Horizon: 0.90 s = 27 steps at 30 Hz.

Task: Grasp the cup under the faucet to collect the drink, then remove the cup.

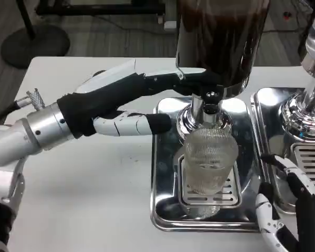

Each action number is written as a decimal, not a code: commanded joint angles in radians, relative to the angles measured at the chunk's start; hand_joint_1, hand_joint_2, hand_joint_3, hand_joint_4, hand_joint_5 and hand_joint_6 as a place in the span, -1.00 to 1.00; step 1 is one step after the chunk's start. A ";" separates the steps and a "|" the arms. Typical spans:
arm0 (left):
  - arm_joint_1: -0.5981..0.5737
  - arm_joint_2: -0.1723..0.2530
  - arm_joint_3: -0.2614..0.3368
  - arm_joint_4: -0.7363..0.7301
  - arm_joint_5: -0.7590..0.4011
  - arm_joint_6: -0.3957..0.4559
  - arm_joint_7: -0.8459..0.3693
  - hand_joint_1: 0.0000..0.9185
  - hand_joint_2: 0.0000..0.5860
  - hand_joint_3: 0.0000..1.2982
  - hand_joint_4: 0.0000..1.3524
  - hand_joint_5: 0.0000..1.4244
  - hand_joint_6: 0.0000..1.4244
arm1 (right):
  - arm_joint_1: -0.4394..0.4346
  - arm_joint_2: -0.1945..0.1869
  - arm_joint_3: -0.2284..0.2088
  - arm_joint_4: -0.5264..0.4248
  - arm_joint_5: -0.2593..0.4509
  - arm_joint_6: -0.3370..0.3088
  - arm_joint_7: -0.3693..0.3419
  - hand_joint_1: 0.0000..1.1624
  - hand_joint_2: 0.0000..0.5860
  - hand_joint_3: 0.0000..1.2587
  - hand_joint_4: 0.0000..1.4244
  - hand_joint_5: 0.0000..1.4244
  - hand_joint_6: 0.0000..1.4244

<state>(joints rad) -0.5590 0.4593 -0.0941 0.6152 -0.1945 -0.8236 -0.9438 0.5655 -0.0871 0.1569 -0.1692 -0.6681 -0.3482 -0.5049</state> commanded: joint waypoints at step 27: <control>0.039 0.040 -0.010 -0.098 -0.046 -0.006 -0.093 -0.97 -0.74 -0.67 -0.71 -0.68 -0.68 | -0.043 -0.019 -0.005 0.033 0.113 -0.010 0.075 -0.32 0.57 -0.57 -0.72 -0.73 -0.67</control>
<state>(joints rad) -0.5341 0.4943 -0.0936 0.5420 -0.2275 -0.8231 -1.0042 0.5355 -0.0927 0.1515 -0.1509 -0.5908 -0.3484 -0.4659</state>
